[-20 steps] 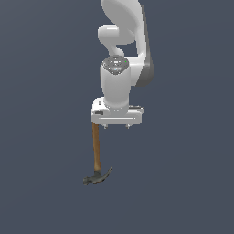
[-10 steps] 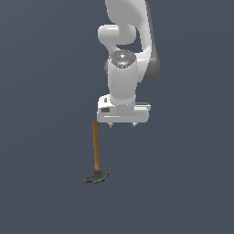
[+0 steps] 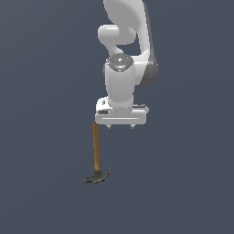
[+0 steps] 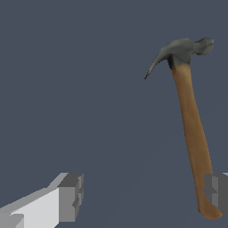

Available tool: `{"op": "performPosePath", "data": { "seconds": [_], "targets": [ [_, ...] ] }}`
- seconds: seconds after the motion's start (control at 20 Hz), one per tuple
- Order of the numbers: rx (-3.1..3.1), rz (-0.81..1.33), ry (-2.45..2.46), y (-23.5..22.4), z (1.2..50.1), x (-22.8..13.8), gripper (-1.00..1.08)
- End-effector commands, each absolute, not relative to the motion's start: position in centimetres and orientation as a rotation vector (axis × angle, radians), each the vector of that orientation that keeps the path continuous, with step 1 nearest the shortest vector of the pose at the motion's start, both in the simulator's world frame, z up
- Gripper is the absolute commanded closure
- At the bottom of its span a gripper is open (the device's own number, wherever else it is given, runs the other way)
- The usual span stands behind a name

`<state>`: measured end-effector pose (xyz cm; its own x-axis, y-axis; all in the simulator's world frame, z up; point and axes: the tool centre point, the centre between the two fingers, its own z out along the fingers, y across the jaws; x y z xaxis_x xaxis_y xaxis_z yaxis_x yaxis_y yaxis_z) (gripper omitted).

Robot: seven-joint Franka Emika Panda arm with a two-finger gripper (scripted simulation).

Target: Pick up the object and move it to a goal position.

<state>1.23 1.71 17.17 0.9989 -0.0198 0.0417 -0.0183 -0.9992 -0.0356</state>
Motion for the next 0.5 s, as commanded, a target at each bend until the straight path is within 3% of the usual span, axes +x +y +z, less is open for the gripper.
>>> {"op": "performPosePath", "data": {
  "seconds": [0.0,0.45],
  "targets": [
    [-3.108,-0.06,0.028,1.0,16.4,1.6,-0.92],
    [-3.126,-0.03,0.006,-4.0,11.5,3.4,-0.92]
  ]
}}
